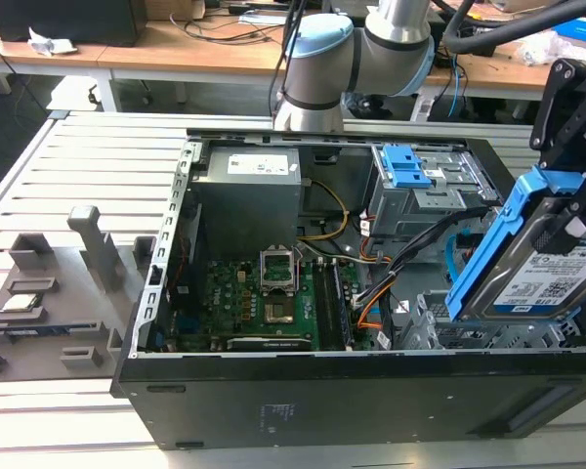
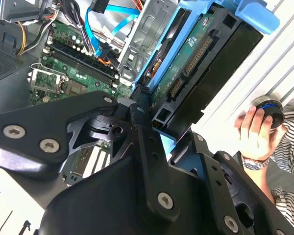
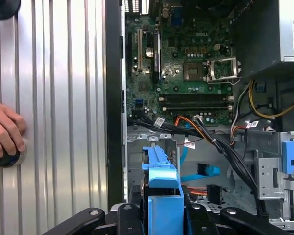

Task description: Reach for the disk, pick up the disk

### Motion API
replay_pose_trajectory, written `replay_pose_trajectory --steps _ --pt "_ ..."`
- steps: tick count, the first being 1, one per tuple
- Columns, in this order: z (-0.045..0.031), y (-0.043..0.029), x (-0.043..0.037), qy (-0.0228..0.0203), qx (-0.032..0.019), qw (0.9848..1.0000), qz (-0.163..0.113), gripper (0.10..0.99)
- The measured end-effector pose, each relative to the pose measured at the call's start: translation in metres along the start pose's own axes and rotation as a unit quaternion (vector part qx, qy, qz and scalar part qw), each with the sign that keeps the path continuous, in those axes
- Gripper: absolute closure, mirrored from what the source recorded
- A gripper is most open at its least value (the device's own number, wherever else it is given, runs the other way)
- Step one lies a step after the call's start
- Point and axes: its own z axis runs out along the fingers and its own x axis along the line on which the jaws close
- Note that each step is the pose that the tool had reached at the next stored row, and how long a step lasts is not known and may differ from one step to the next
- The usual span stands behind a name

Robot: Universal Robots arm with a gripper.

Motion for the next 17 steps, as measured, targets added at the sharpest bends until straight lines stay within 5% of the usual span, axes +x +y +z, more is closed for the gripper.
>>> replay_pose_trajectory --steps 17 --pt "0.0144 0.0058 -0.0195 0.0 0.0 1.0 0.0 0.718"
